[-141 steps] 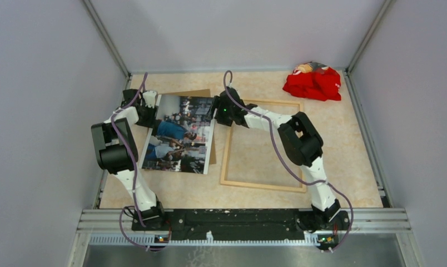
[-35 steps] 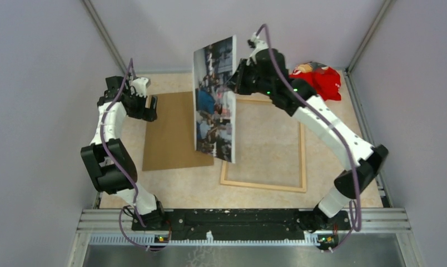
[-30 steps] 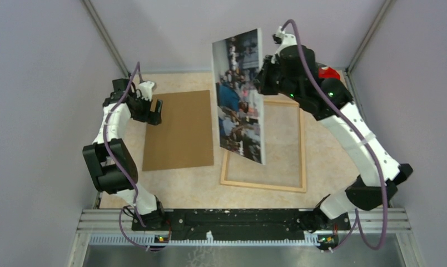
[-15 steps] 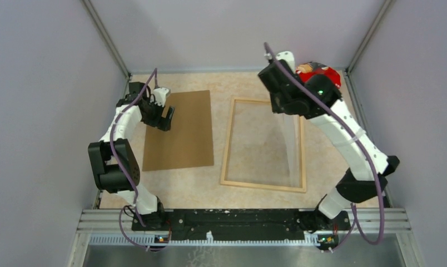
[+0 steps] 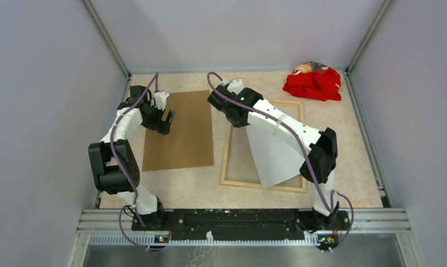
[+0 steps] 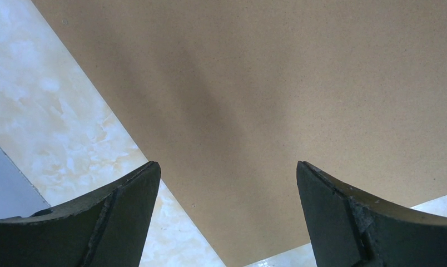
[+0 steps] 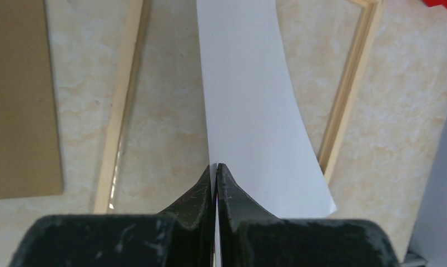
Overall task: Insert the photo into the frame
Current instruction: Turn over the photo from the photo frame.
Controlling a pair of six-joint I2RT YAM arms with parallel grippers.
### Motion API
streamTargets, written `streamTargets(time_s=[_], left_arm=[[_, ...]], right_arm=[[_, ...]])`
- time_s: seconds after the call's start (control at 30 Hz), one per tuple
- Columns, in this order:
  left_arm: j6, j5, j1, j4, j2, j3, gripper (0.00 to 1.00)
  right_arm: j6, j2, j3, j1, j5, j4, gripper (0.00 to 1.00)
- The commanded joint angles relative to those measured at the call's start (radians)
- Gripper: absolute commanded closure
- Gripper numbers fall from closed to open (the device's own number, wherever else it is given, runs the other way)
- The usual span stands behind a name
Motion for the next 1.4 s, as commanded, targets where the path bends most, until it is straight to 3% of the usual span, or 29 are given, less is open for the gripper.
streamTargets(time_s=[0.0, 0.37, 0.77, 1.1, 1.37], left_arm=[[0.012, -0.023, 0.002, 0.038, -0.049, -0.019, 0.02], [0.011, -0.031, 0.007, 0.050, -0.051, -0.028, 0.02], [0.006, -0.019, 0.006, 0.054, -0.043, -0.029, 0.02], [0.004, -0.020, 0.006, 0.054, -0.044, -0.032, 0.02], [0.008, -0.032, 0.008, 0.059, -0.040, -0.034, 0.02]], right_arm=[[0.189, 0.043, 0.071, 0.009, 0.005, 0.081, 1.00], [0.656, 0.134, 0.166, -0.042, -0.041, -0.063, 1.00], [0.903, 0.050, 0.018, -0.060, 0.105, -0.186, 1.00], [0.970, 0.042, -0.064, -0.114, 0.142, -0.195, 1.00], [0.770, 0.049, -0.070, -0.129, 0.178, -0.054, 1.00]])
